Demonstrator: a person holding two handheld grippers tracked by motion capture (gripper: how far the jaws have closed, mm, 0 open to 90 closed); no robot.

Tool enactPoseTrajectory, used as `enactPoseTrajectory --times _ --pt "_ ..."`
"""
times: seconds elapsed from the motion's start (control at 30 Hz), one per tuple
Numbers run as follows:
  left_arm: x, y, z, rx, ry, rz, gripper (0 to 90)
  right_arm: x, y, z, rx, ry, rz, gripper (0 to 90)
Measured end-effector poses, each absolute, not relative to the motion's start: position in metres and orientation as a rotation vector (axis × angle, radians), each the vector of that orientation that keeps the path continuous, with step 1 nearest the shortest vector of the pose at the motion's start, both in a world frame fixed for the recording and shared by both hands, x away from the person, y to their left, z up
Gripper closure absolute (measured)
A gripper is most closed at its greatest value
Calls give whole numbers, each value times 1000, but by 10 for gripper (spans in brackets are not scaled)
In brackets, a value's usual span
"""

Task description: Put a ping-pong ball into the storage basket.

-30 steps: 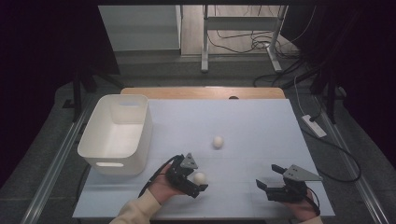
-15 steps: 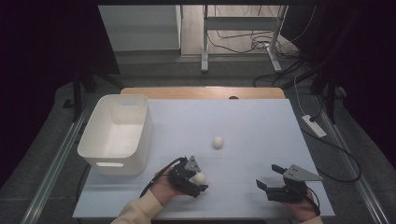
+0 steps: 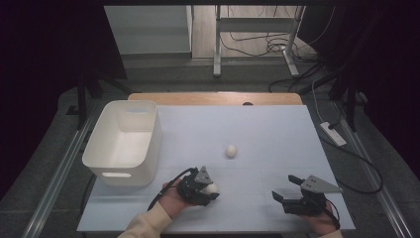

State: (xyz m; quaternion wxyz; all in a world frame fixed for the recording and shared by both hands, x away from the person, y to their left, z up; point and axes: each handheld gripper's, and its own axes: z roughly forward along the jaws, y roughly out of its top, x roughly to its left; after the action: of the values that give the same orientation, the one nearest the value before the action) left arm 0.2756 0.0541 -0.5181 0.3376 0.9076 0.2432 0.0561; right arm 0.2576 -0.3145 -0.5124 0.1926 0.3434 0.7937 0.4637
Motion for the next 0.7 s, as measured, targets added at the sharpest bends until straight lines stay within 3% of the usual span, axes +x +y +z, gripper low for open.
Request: enactPoseTrajectory --times 0.47,0.7 --pt "272 65 -504 2250 652 127 510 258 -315 -513 961 2231 1302 134" --pt "268 74 -489 2206 638 184 510 259 -314 -514 960 2235 1295 135"
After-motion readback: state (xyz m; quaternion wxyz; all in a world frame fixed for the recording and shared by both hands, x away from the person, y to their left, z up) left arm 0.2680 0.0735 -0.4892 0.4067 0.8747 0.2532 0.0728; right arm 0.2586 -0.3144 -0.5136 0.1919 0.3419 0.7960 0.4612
